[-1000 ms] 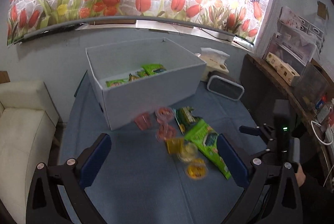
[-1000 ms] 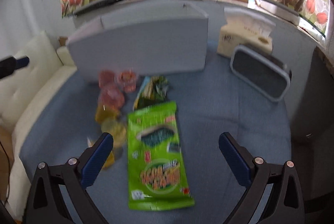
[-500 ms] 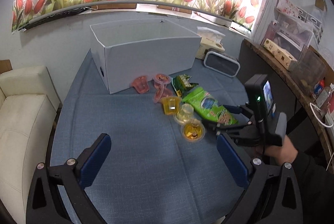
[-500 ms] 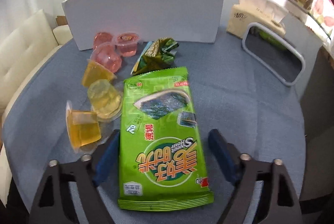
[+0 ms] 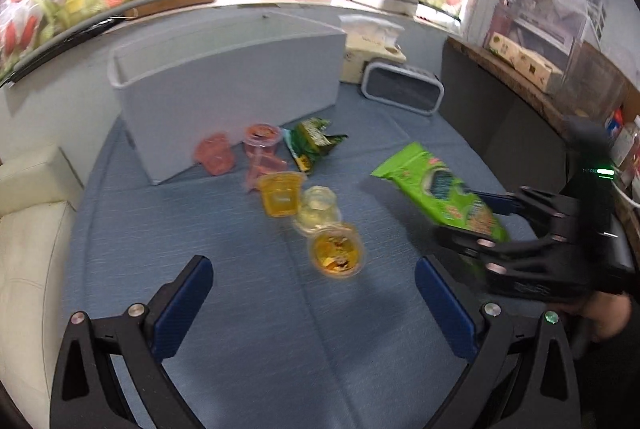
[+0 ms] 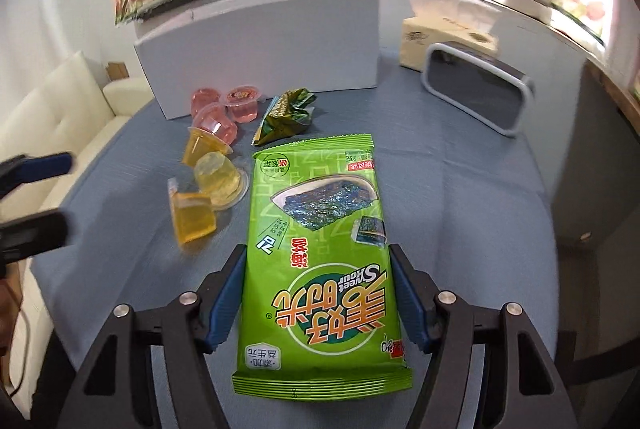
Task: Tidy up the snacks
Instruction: 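Grasp a seaweed packet with the right tool while the left tool grasps an orange jelly cup, then carry the packet and jelly cup into the white box and release them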
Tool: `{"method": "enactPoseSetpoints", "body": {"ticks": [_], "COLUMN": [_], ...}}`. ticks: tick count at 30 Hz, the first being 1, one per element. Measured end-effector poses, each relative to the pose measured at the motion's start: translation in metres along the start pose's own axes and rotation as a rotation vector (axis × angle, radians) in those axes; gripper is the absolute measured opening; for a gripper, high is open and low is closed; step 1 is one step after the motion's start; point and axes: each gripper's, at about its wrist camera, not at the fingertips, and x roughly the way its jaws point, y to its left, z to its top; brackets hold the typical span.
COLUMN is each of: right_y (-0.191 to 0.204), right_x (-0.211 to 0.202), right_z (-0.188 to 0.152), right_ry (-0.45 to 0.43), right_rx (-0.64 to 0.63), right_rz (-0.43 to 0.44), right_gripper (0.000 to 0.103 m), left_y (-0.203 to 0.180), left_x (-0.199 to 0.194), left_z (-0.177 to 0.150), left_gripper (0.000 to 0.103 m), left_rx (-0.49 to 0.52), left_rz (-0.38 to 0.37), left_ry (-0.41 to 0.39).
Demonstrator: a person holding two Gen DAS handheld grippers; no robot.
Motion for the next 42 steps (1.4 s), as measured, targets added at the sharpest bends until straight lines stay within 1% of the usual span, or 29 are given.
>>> {"method": "enactPoseSetpoints", "body": {"ticks": [2,6,8,10,12,13,14,15,16,17,18,19,20,22,27,29,34,39,42], "right_y": [-0.003,-0.013,-0.018,-0.021,-0.023,-0.025,-0.027,-0.028,-0.030,-0.029,-0.029,-0.028,-0.026,-0.023,-0.012,-0.006,0.009,0.024,0.030], "right_x": [-0.016,-0.043,-0.048,-0.056,-0.061,-0.062,-0.063,-0.063,-0.062,-0.061,-0.060,-0.059,-0.058,-0.057,-0.057,-0.055,-0.055,-0.052,-0.052], "right_z": [-0.010,-0.029,-0.035,-0.042,-0.045,-0.047,-0.048,-0.049,-0.051,-0.051,-0.051,-0.051,-0.050,-0.050,-0.044,-0.041,-0.028,-0.002,0.027], "right_ry": [-0.014,-0.034,-0.032,-0.034,-0.037,-0.038,-0.039,-0.039,-0.039,-0.036,-0.036,-0.035,-0.036,-0.039,-0.055,-0.056,-0.077,-0.100,-0.134], "right_rx": [0.017,0.067,0.078,0.081,0.093,0.102,0.110,0.120,0.130,0.136,0.138,0.138,0.137,0.137,0.125,0.119,0.092,0.053,0.034], "right_rz": [-0.009,-0.010,0.006,-0.004,0.000,0.000,0.002,0.006,0.012,0.013,0.015,0.020,0.025,0.032,0.057,0.064,0.083,0.103,0.123], "right_gripper": [0.072,0.072,0.072,0.072,0.072,0.072,0.072,0.072,0.072,0.072,0.072,0.072,0.072,0.072,0.072,0.072,0.072,0.072,0.072], "left_y": [-0.006,-0.017,-0.021,-0.023,-0.023,-0.022,-0.020,-0.020,-0.021,-0.020,-0.018,-0.015,-0.010,0.001,0.016,0.020,0.028,0.039,0.051], "left_x": [0.015,0.045,0.063,0.076,0.082,0.084,0.087,0.087,0.086,0.085,0.085,0.083,0.081,0.077,0.065,0.055,0.020,-0.015,-0.030], "left_z": [0.001,0.001,0.000,-0.001,-0.001,0.000,0.000,0.001,0.001,0.002,0.003,0.004,0.005,0.004,-0.001,-0.001,0.004,0.027,0.054], "left_gripper": [0.103,0.103,0.103,0.102,0.102,0.100,0.096,0.088,0.077,0.072,0.058,0.048,0.048,0.048,0.048,0.048,0.048,0.048,0.048], "left_rx": [0.004,0.021,0.031,0.035,0.035,0.030,0.026,0.036,0.048,0.043,0.038,0.031,0.013,-0.023,-0.064,-0.082,-0.079,-0.074,-0.077], "left_rz": [-0.005,0.030,0.035,0.045,0.055,0.063,0.067,0.091,0.114,0.103,0.114,0.130,0.122,0.065,0.030,0.007,-0.003,-0.004,0.001], "left_ry": [0.018,0.046,0.072,0.099,0.092,0.093,0.099,0.087,0.082,0.081,0.085,0.086,0.095,0.099,0.087,0.072,0.005,-0.079,-0.124]}}
